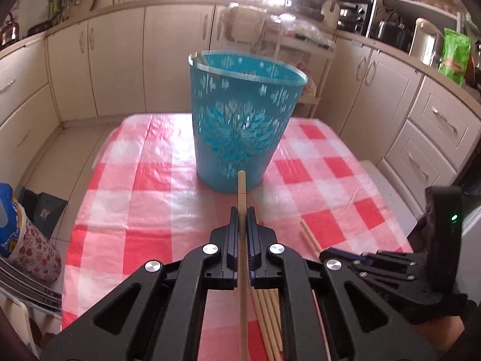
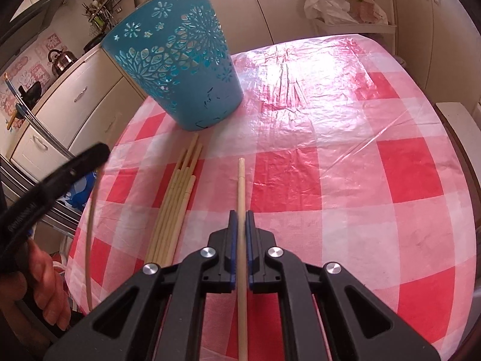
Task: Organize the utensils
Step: 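Carry the left gripper's chopstick over the blue bin and open to drop it, then carry the right gripper's chopstick over the blue bin and open to drop it, then move both grippers back to the chopsticks and close the right gripper on one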
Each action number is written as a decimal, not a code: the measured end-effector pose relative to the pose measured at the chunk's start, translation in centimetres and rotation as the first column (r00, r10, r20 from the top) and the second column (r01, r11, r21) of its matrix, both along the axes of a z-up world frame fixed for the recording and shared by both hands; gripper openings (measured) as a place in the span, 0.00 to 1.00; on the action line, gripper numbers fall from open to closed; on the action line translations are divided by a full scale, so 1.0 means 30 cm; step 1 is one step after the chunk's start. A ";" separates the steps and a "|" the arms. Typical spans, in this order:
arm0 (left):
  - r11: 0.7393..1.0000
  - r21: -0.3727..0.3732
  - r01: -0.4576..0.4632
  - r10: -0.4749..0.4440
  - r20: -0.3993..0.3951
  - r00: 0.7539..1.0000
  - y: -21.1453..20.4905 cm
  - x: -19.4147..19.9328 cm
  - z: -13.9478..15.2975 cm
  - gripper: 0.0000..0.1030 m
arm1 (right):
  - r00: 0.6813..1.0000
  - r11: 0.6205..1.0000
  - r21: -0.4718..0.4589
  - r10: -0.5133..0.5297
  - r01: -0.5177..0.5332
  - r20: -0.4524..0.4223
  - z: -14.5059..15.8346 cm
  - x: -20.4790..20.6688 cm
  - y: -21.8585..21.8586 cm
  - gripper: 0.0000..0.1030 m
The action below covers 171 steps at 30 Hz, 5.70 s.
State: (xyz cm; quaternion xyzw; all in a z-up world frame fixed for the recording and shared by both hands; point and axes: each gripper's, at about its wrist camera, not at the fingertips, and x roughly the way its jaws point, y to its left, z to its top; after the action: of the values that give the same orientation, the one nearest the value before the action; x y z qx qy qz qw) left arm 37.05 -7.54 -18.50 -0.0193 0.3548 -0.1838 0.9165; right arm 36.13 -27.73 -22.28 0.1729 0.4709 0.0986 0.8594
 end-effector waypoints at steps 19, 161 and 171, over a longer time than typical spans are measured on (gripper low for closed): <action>0.953 -0.304 0.004 0.143 0.461 0.876 0.039 0.039 0.464 0.05 | 1.000 0.997 0.070 -0.024 0.023 0.012 0.008 -0.005 -0.017 0.06; 0.977 0.015 -0.215 0.215 -0.091 0.972 0.272 0.195 0.107 0.78 | 0.986 0.977 -0.159 0.154 -0.142 0.066 0.008 0.050 0.220 0.30; 0.986 0.151 -0.069 0.091 -0.144 0.985 0.120 0.185 0.020 0.78 | 0.988 0.969 -0.207 0.150 -0.138 0.044 -0.003 0.046 0.187 0.25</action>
State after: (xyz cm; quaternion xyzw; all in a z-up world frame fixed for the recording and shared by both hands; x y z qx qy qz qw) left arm 42.61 -3.93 -17.89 0.0194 0.4343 -0.1187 0.8927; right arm 37.52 -22.12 -22.36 0.0465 0.4644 0.1174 0.8766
